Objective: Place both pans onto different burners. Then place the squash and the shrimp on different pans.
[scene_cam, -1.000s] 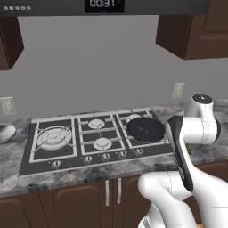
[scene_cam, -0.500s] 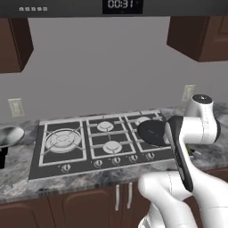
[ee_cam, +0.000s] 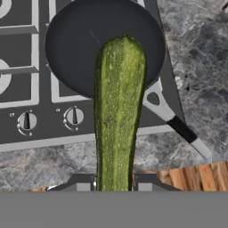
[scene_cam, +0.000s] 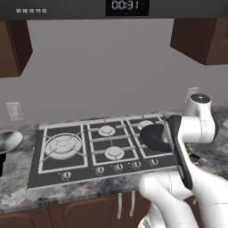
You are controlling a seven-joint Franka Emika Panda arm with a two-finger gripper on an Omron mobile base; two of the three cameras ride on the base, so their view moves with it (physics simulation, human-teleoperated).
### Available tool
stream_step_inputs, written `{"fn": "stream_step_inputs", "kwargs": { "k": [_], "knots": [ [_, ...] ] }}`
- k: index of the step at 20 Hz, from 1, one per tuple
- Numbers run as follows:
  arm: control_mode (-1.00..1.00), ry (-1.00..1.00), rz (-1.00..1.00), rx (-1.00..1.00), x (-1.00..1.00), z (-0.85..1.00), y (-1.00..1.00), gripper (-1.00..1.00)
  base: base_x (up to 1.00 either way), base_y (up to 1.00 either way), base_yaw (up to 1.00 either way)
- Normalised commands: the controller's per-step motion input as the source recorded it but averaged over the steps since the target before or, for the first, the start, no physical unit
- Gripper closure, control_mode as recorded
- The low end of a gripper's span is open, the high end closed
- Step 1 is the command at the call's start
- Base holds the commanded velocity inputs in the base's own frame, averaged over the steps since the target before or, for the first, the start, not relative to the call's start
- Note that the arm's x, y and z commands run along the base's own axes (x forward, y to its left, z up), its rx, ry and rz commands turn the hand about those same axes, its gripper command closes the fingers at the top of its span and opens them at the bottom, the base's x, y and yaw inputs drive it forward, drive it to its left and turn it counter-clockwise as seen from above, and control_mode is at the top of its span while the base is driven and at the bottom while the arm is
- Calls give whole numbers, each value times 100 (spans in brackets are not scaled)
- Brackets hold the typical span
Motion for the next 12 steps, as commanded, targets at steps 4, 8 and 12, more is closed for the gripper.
{"fn": "stream_step_inputs", "kwargs": {
  "k": [4, 8, 12],
  "knots": [
    [-100, 0, 0, 0, 81, 0, 1, 100, 0, 0, 0],
    [-100, 0, 0, 0, 92, -11, 1, 100, 0, 0, 0],
    [-100, 0, 0, 0, 69, -14, 0, 100, 0, 0, 0]
  ]
}}
